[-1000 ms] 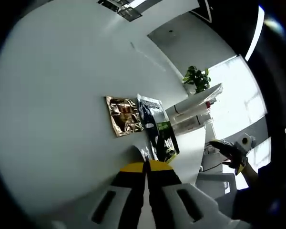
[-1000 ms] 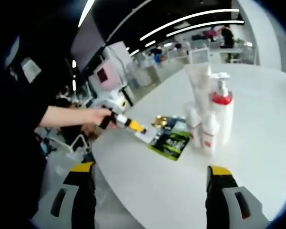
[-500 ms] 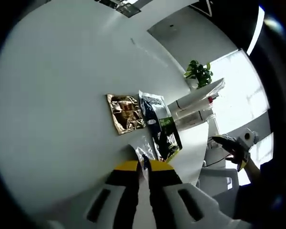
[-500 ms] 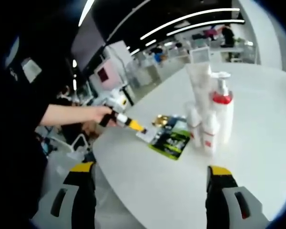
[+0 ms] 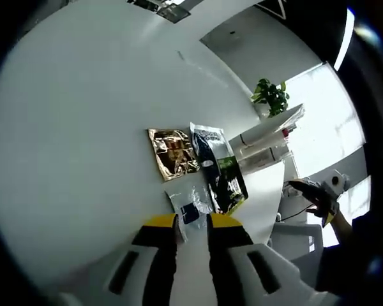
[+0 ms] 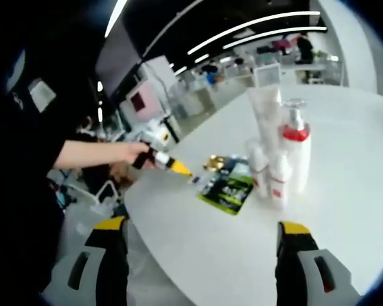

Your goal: Arrange the skincare products in the storage area until every visible bottle or jar stands upright without overlapping.

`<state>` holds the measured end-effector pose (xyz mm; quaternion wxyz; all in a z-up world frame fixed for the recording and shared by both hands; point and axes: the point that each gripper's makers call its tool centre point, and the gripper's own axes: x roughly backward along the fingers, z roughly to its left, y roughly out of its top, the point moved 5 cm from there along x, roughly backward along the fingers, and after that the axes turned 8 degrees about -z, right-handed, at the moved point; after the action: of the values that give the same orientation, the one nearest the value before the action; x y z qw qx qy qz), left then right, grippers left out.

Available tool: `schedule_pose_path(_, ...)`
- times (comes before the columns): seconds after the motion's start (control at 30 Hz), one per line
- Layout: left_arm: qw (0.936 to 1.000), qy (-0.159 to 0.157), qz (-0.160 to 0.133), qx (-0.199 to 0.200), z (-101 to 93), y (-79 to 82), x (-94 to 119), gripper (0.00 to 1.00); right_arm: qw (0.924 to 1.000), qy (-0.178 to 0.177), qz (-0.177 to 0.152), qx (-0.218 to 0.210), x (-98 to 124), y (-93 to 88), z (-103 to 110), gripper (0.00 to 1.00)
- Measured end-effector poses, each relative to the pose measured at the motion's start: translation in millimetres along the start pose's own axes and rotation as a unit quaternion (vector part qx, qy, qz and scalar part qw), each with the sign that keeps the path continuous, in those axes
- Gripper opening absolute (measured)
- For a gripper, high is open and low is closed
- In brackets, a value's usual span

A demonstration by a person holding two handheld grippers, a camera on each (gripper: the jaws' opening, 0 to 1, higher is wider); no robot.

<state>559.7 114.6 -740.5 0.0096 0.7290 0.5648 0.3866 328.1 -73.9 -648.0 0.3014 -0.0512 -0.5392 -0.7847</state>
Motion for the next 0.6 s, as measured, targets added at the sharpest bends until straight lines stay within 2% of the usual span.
schedule_pose_path(0.27, 1.0000, 0.005, -0.002, -0.008, -2.0, 1.3, 2.3, 0.17, 1.0000, -0.007, -0.005, 0.002, 1.8, 0.6, -0.9, 0.99)
schedule_pose_path(0.43, 0.9997, 0.009, -0.005, -0.021, -5.0, 1.5, 4.6, 0.28, 0.9998, -0.017, -0.009, 0.004, 4.1, 1.3, -4.2, 0.99)
schedule_pose_path(0.6, 0.9994, 0.011, -0.009, -0.030, -11.5, 0.8, 10.8, 0.34, 0.9997, -0.018, -0.013, 0.008, 7.5, 3.9, -2.6, 0.99)
